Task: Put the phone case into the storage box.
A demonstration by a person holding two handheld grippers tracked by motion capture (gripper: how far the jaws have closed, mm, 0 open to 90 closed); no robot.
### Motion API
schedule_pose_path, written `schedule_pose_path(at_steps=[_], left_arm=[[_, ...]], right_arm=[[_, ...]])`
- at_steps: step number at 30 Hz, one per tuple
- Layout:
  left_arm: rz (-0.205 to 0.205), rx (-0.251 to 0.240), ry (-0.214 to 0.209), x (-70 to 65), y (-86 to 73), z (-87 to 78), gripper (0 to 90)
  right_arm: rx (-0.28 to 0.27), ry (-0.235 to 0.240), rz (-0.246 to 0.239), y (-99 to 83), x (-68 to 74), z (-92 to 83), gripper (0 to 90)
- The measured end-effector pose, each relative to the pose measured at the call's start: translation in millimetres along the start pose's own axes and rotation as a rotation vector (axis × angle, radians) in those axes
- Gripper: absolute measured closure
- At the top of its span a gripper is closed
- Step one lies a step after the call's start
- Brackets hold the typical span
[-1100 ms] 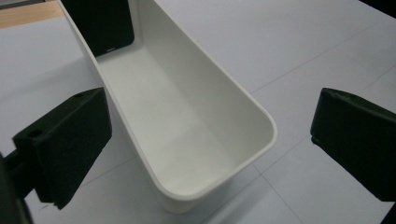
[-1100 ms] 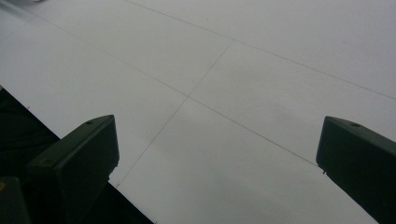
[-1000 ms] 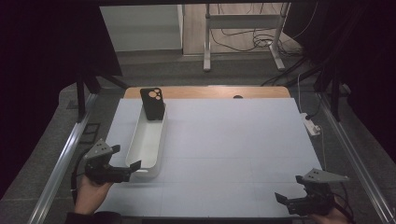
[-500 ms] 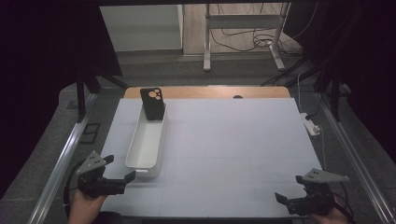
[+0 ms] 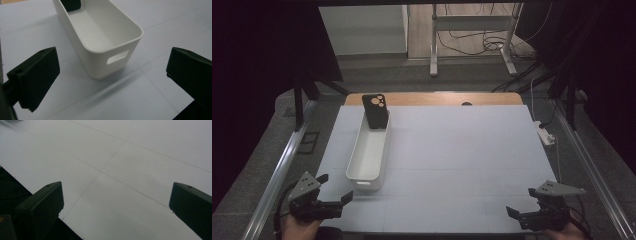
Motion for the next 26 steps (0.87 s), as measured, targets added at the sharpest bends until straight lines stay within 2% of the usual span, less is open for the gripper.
schedule_pose_path(at_steps=[13, 18, 26], left_arm=[[0.025, 0.019, 0.021, -6.9, -8.5, -2.8, 0.0], [0.034, 0.012, 0.028, -8.3, -9.7, -4.8, 0.0], [0.049, 0.047, 0.03, -10.1, -8.9, -0.5, 0.0]], right_arm=[[0.001, 0.0, 0.001, -0.1, -0.2, 0.0, 0.0], [0.001, -0.001, 0.001, 0.0, 0.0, 0.0, 0.0], [0.005, -0.002, -0.002, -0.2, -0.5, 0.3, 0.0]])
Point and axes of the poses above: each handheld gripper's, and its own axes: z roughly forward along the jaws, y roughly out of its top, x roughly to its left, the point moved 3 cm from there along z, roughly forward along the jaws, and after that the axes turned 4 degrees about z, right-handed, at the moved point
